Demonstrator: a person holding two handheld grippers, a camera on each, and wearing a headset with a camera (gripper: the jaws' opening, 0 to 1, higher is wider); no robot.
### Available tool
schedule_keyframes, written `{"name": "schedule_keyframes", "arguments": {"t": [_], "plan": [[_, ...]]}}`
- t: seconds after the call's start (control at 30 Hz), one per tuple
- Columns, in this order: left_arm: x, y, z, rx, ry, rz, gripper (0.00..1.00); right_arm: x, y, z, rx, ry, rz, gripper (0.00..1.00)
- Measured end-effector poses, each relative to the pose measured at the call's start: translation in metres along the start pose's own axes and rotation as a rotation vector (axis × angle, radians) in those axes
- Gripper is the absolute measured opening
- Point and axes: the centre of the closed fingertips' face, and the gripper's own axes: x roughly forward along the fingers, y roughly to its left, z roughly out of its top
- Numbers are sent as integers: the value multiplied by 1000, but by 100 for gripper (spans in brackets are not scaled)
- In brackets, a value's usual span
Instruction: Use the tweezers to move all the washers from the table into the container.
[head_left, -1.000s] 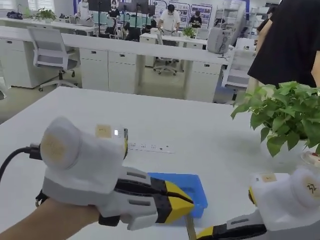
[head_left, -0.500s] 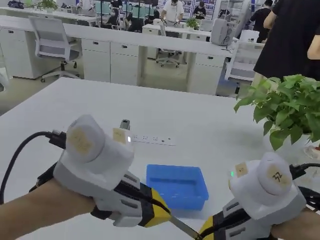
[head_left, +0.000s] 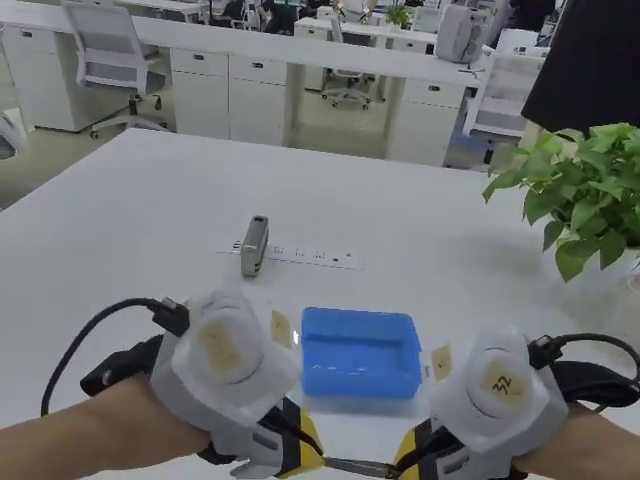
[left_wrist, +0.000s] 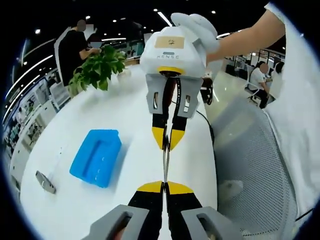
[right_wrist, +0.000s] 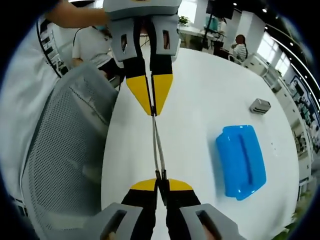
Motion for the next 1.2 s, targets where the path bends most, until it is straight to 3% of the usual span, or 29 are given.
{"name": "schedule_keyframes", "arguments": {"t": [0.1,0.17,0.33,0.5,0.67,0.8,0.83,1.0,1.07,1.2], "plan": [[19,3,-12,9,44,9,0,14,-2,-9,-6,27,-7,1],[32,5,-27,56,103,20,0,26,-4,-16,34,24,-15,1],[60,5,-46,42,154,6,0,49,-3,-30,101,44,-24,2],[72,5,-52,76,200,4,0,56,-4,-39,108,68,-45,4],[79,6,-60,96,240,-11,0,59,0,-40,167,66,-38,5],[82,2,-72,115,299,-14,0,64,3,-40,142,89,-54,7],[82,2,-70,113,288,-11,0,64,2,-39,120,85,-66,7],[81,2,-70,81,283,-7,0,61,0,-37,183,64,-95,17],[81,1,-71,106,271,3,0,56,-1,-34,225,33,-121,20],[81,2,-70,83,257,29,0,44,-2,-33,307,-22,-181,28]]}}
